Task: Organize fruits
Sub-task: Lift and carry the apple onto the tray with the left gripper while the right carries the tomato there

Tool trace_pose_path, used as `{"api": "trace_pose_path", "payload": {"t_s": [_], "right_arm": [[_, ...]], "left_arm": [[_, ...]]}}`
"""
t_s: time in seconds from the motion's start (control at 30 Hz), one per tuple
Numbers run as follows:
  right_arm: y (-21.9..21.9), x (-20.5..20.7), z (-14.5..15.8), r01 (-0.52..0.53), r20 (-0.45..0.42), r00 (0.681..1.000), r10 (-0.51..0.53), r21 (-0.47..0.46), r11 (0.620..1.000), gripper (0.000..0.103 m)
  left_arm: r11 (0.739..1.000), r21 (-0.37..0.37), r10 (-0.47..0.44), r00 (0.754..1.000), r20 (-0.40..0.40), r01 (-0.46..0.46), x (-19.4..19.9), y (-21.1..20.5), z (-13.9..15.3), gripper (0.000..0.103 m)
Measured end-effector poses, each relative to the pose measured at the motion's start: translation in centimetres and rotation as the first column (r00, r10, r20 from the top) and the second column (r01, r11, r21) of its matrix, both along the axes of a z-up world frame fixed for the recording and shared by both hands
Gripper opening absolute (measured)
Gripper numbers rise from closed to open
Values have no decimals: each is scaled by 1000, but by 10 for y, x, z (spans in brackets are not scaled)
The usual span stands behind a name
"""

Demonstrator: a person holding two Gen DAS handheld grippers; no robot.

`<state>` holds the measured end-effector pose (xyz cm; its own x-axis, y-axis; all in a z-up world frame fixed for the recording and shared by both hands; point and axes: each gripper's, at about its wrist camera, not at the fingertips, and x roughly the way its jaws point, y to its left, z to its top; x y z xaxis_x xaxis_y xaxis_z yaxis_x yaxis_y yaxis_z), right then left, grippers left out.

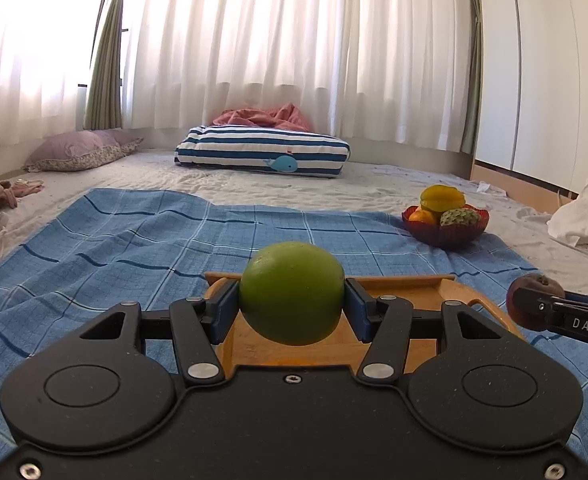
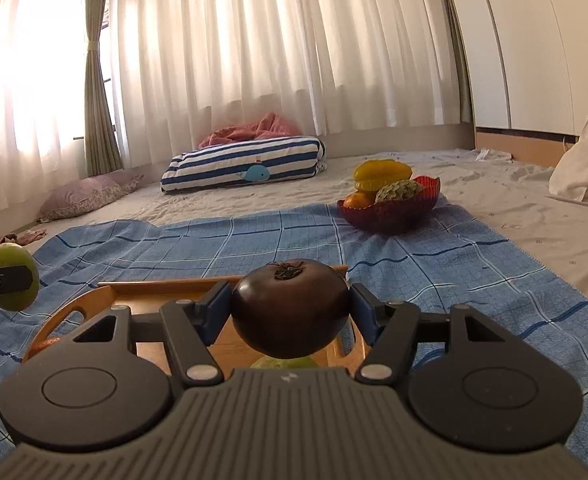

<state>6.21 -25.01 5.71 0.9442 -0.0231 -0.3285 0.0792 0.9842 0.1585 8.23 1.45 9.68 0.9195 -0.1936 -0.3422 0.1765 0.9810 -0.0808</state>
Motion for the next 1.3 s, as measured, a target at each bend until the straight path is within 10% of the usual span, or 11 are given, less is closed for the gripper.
{"api": "trace_pose_path", "payload": {"t_s": [0.37, 1.3], "right_arm": [[-22, 56, -5, -39, -182, 982, 59, 113, 993, 66], [-1, 100, -25, -83, -336, 938, 87, 24, 996, 66]], "left_arm": [[1000, 6, -5, 988, -153, 6, 50, 2, -20, 53], [997, 75, 46, 937, -347, -21, 111, -8, -52, 53]]}}
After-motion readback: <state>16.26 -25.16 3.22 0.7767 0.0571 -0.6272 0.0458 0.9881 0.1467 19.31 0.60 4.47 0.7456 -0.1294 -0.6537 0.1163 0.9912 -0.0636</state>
